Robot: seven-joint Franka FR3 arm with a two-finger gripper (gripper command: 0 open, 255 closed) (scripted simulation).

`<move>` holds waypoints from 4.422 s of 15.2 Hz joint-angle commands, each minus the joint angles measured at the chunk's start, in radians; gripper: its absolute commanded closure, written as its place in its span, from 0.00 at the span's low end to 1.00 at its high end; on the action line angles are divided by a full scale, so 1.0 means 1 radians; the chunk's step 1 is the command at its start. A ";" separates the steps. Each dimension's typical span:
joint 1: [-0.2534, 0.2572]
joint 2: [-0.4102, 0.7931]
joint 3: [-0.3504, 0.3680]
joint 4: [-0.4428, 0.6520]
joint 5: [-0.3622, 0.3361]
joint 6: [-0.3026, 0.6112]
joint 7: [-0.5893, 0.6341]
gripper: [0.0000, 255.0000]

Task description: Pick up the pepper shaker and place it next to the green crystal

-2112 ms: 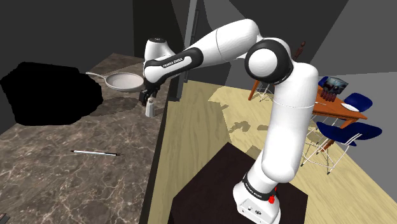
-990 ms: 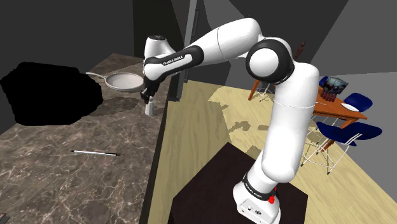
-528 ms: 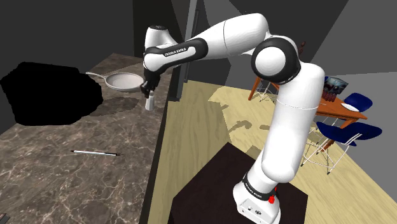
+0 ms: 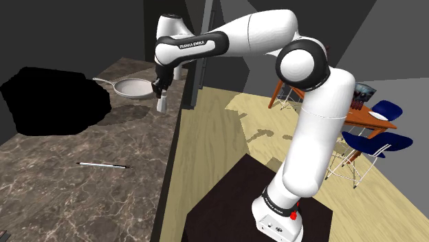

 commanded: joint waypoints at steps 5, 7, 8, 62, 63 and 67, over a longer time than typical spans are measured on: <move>0.001 -0.016 0.001 0.058 0.003 -0.074 -0.004 1.00; 0.001 -0.020 0.002 0.080 0.004 -0.100 -0.006 1.00; 0.001 -0.022 0.002 0.091 0.005 -0.113 -0.007 1.00; 0.584 0.140 0.360 0.376 -0.238 -0.376 0.936 1.00; 0.583 0.139 0.359 0.361 -0.238 -0.362 0.939 1.00; 0.577 0.139 0.357 0.307 -0.241 -0.310 0.949 1.00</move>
